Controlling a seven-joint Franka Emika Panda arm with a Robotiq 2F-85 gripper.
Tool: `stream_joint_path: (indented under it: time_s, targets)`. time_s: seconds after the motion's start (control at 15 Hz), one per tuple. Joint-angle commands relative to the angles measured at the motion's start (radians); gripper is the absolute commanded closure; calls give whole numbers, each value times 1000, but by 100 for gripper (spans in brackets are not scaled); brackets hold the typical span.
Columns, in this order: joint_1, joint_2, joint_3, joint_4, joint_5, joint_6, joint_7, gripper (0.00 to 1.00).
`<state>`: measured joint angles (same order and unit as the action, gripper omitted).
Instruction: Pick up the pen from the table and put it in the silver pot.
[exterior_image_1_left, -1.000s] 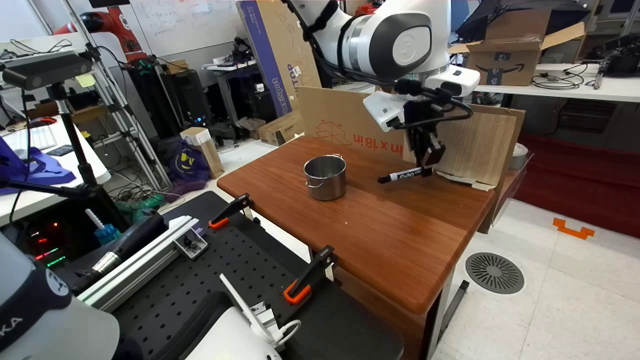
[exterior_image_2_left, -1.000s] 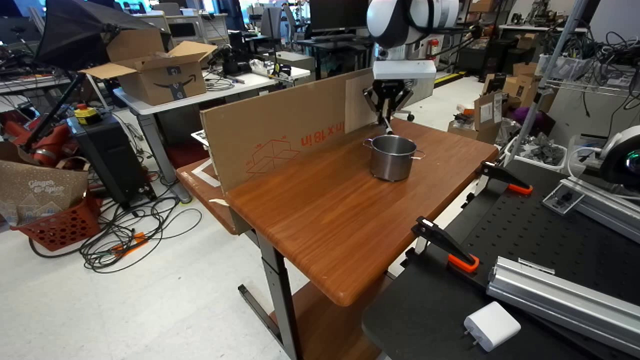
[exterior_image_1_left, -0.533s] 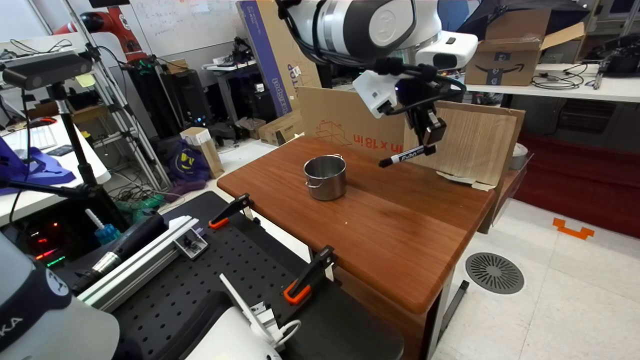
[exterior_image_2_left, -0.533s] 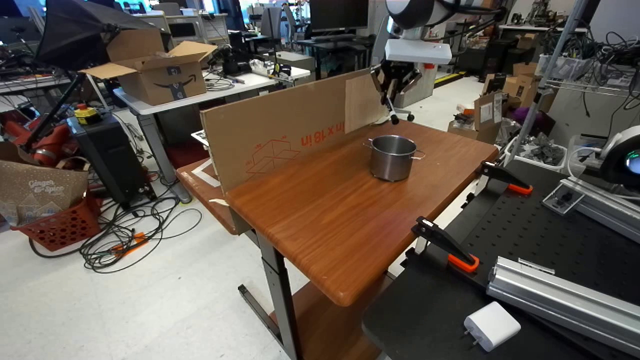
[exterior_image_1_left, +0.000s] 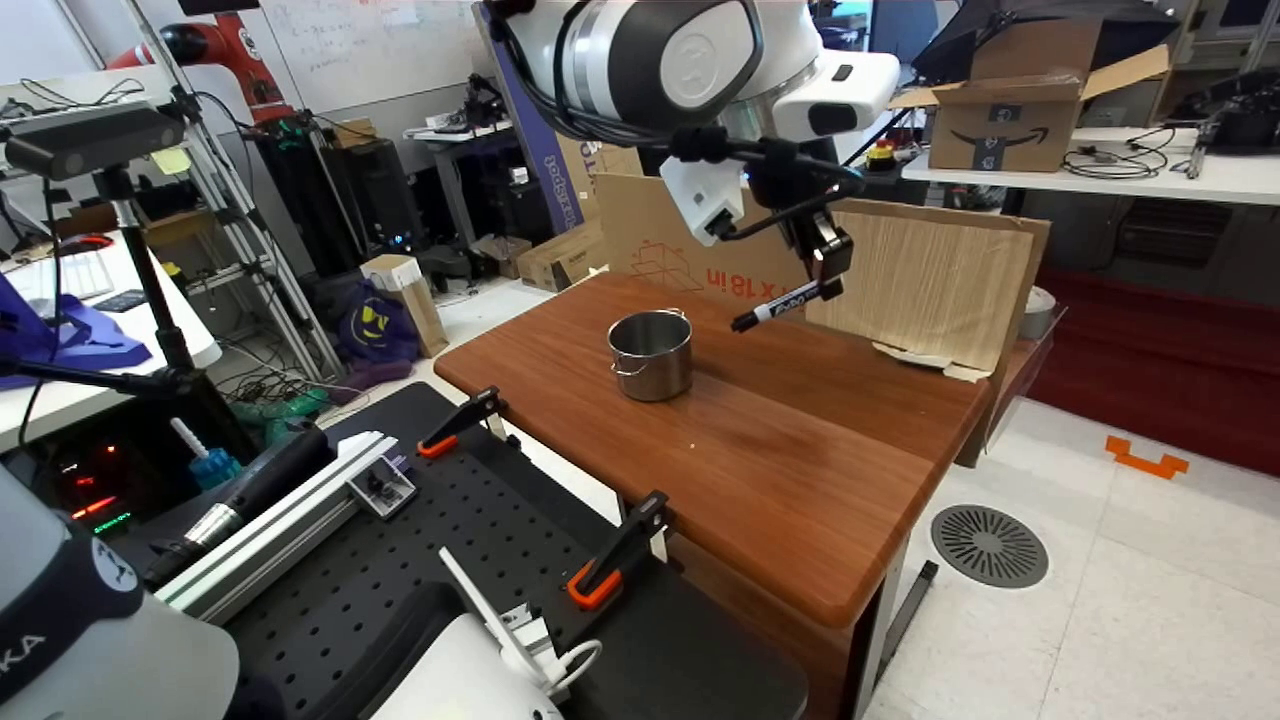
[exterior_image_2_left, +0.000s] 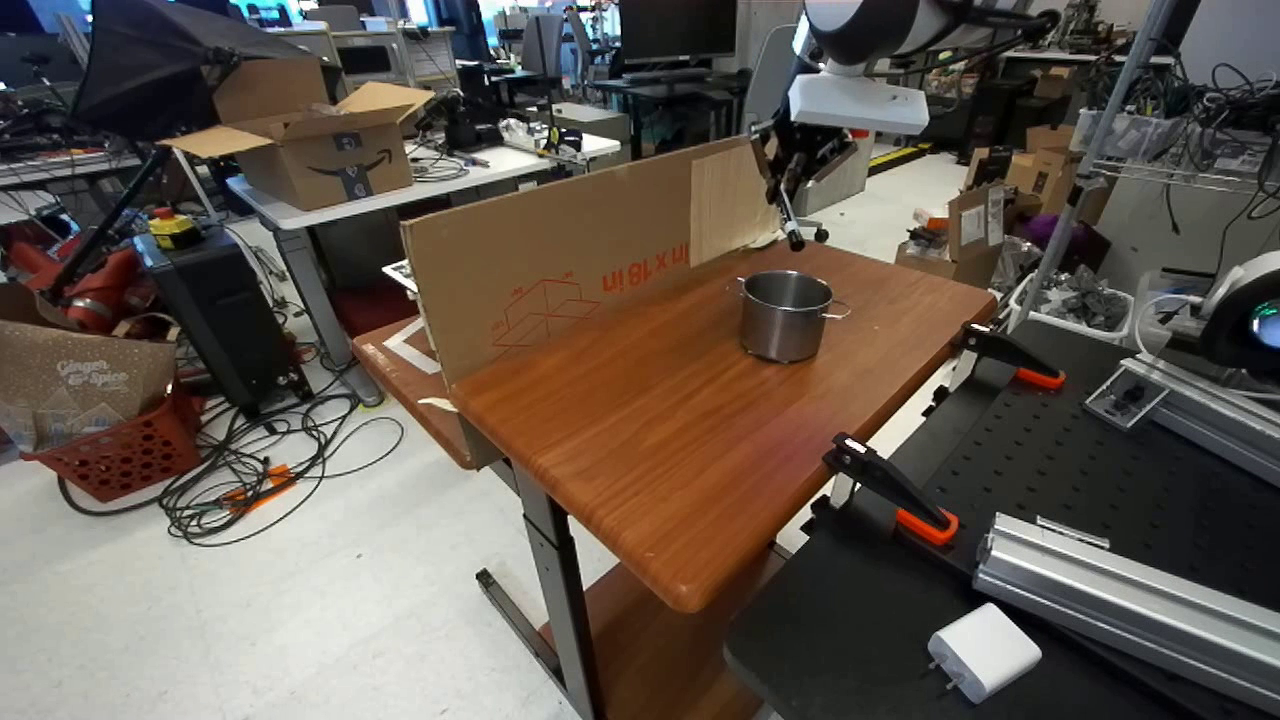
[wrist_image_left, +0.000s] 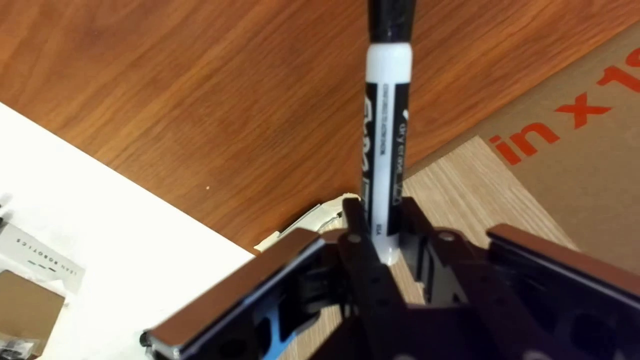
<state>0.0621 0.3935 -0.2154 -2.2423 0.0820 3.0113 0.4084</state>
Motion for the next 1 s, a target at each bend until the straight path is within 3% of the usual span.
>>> stream_joint_path:
  time_s: [0.0,0.93]
  targets:
    - [66,-33,-59,-54,-23,53,7,95]
    - [362,-71,-293,-174,-72,145,15,95]
